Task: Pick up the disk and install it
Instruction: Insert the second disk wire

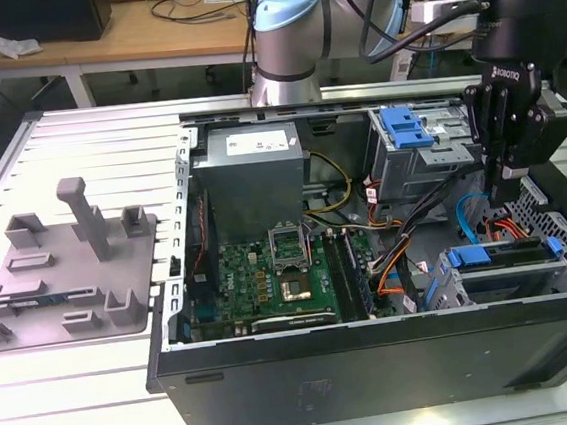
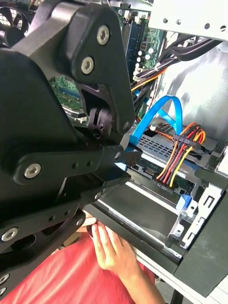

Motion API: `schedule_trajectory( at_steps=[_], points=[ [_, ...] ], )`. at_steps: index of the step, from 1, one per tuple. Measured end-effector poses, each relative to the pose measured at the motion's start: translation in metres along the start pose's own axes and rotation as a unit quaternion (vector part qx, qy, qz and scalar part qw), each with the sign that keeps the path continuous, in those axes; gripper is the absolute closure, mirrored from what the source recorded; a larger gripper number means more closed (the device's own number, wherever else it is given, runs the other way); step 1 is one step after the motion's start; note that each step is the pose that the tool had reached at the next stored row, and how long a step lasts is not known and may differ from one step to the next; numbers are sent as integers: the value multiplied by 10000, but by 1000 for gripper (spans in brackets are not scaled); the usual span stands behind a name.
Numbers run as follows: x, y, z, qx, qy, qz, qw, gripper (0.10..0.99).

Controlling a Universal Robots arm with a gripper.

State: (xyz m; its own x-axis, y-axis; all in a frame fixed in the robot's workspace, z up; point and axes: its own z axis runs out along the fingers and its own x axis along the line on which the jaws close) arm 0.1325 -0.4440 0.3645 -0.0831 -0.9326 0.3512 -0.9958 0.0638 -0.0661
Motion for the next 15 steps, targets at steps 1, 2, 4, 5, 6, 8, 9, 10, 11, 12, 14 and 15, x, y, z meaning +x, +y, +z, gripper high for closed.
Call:
schedule_trajectory(
  at_steps=[1,2,4,5,6,8,9,10,11,12,14,15],
  points=[
    [0,0,0,0,0,1,10000,812],
    [0,0,0,-1,0,1,10000,812],
    [0,0,2,-2,-1,6,10000,812],
    [5,0,5,-6,-1,15,10000,812],
    [12,-1,8,-12,-5,29,10000,812],
    [21,-1,14,-20,-20,50,10000,812],
    [26,-1,18,-28,-41,66,10000,812],
    [28,-1,22,-36,-79,78,9999,812],
    [28,-1,24,-40,-110,84,9999,812],
    [27,-1,26,-44,-134,89,9999,812],
    [28,-1,30,-50,-177,97,9998,812],
    [29,-1,32,-55,-204,103,9997,812]
  ],
)
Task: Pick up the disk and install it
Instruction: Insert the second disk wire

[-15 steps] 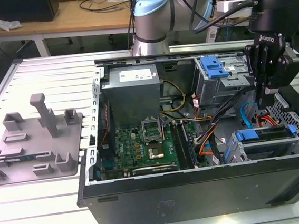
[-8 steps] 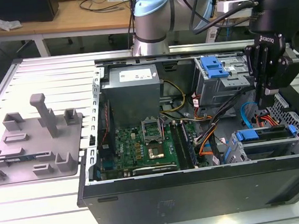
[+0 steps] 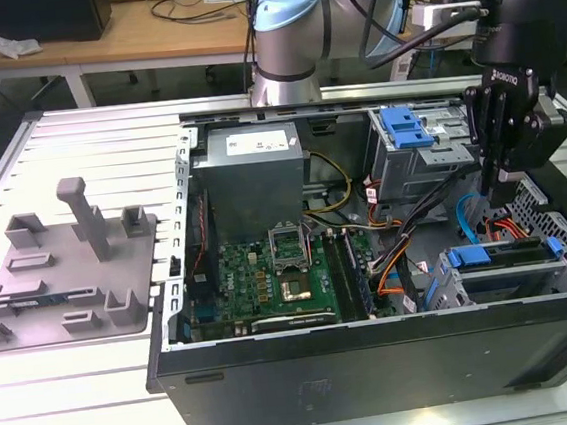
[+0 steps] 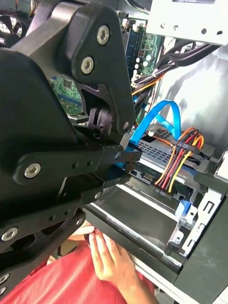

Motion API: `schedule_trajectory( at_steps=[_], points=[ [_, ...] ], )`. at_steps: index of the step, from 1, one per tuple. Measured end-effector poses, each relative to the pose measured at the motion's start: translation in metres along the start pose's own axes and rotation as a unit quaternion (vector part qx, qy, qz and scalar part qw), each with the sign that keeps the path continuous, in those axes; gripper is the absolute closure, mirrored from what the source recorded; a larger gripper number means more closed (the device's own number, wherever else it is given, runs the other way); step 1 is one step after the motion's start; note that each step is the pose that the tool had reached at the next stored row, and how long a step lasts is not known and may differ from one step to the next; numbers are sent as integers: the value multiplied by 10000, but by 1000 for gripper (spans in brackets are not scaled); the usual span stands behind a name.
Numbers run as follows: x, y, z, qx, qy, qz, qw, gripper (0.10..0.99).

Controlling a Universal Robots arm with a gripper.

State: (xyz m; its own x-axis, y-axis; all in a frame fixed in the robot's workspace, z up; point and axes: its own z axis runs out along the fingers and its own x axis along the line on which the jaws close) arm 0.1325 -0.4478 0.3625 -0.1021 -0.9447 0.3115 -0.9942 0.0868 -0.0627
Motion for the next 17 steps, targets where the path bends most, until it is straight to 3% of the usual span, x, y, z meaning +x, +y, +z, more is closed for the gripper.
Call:
schedule_trajectory(
  at_steps=[1,2,8,11,12,17],
  points=[
    [1,0,1,-3,-21,5,10000,831],
    [5,0,4,-9,-39,16,10000,925],
    [10,-1,5,-11,-46,21,10000,925],
    [83,-6,28,-37,-369,35,9993,925],
    [113,-9,36,-42,-414,36,9991,925],
    [231,-21,71,-51,-554,41,9984,925]
  ],
)
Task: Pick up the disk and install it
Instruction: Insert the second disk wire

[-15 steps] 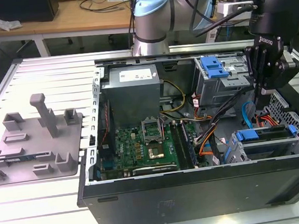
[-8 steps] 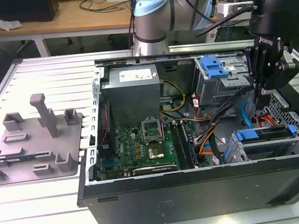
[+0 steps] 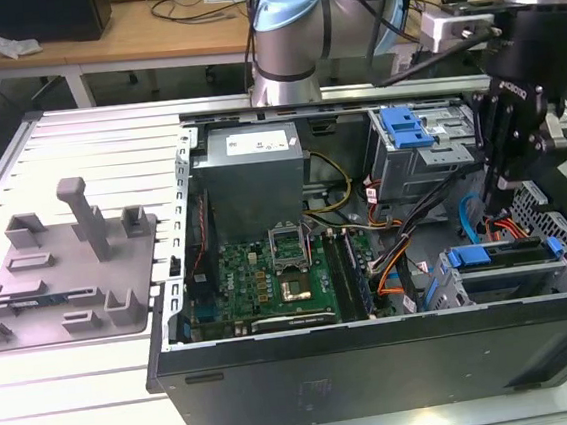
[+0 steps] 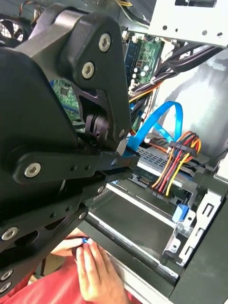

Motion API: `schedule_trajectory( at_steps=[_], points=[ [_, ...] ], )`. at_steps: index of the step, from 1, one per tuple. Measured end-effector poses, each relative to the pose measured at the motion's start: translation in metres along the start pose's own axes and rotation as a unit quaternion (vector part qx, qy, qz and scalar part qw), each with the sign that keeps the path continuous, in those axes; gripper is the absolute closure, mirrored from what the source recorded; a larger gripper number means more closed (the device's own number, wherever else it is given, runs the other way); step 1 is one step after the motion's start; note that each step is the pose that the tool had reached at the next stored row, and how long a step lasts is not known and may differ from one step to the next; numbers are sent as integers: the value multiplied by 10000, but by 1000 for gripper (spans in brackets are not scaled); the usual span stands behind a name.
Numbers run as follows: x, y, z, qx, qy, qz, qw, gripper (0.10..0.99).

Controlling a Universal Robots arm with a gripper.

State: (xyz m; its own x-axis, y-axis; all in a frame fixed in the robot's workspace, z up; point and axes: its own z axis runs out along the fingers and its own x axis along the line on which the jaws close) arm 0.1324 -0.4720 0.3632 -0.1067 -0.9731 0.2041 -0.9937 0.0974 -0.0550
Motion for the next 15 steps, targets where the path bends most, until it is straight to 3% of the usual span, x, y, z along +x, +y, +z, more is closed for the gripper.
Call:
schedule_trajectory(
  at_steps=[1,5,6,7,9,12,14,15],
  points=[
    [35,-4,8,0,-92,5,10000,925],
    [113,-11,24,8,-301,19,9995,925],
    [150,-15,33,7,-381,23,9993,925],
    [179,-18,39,5,-430,26,9991,925],
    [256,-25,55,6,-472,28,9989,925],
    [438,-42,94,4,-520,31,9986,925],
    [485,-47,104,-3,-618,34,9981,925],
    [500,-48,108,-6,-732,31,9973,925]
  ],
)
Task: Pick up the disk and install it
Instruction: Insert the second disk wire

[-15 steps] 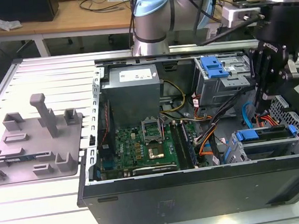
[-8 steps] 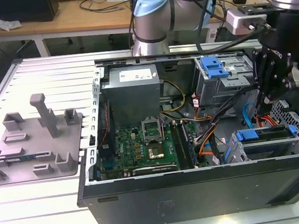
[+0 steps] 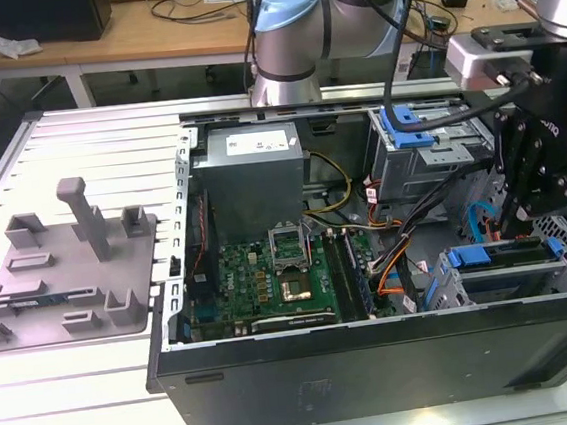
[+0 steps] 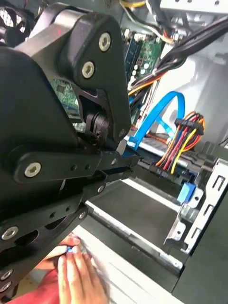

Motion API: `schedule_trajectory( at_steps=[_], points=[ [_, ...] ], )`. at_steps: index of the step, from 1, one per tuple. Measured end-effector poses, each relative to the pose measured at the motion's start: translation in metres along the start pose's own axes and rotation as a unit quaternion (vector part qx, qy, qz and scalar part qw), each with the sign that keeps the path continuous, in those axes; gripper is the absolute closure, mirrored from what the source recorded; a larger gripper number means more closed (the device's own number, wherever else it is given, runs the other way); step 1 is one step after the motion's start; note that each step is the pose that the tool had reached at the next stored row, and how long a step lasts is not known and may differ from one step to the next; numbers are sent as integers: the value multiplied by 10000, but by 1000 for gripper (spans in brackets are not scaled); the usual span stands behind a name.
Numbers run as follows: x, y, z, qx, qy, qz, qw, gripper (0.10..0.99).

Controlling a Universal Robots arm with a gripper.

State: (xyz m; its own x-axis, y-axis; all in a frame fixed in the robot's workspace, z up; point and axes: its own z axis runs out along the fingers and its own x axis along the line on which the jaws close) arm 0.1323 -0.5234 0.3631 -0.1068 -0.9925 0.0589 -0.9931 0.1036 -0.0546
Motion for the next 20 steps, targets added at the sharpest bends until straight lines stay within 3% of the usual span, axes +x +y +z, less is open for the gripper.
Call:
schedule_trajectory(
  at_steps=[1,8,20],
  points=[
    [12,-1,1,0,-70,-9,10000,925],
    [60,-6,10,14,-291,-182,9994,925],
    [144,-48,71,7,-442,-350,9984,925]
  ],
)
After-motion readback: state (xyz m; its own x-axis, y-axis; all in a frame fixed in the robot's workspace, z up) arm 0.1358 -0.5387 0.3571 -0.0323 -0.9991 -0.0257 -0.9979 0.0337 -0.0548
